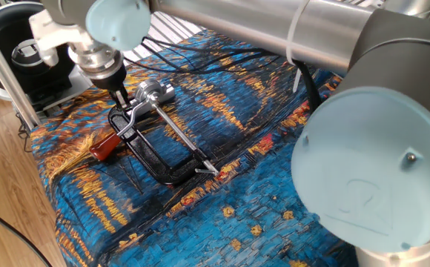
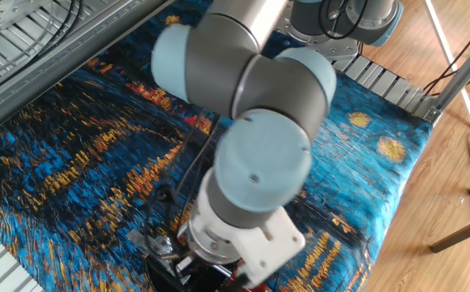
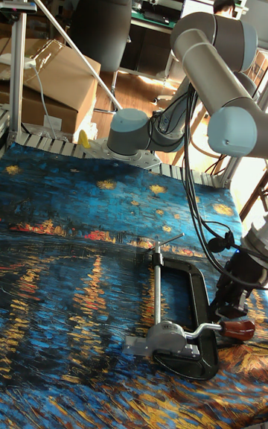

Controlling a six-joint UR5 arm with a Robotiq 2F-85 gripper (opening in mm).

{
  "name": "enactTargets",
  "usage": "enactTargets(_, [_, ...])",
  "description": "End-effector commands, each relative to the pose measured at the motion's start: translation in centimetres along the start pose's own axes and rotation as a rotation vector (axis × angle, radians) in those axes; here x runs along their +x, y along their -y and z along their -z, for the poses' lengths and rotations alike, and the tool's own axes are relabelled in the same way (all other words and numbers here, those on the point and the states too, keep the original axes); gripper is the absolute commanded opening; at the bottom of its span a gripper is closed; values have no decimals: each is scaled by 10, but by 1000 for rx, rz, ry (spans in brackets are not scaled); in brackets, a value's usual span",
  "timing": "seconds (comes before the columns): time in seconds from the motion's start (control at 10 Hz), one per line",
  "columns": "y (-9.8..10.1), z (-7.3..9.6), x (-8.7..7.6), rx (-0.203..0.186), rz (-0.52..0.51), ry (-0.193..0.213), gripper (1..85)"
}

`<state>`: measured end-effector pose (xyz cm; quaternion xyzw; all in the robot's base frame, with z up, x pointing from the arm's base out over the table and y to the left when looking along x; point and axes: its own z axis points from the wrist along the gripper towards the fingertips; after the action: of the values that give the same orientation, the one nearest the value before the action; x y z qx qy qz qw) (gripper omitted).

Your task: Pull up the lever

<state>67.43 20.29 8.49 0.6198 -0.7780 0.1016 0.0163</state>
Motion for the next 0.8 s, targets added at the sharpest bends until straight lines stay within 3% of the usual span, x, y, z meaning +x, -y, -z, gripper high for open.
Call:
enactTargets(0.0, [-20,-4,-12,-30,50,-11,240])
enactTargets(0.3, [-24,-15,-21,-30,91,-23,360])
enactTargets(0.7, [-20,-17,-25,-37,105,-33,320])
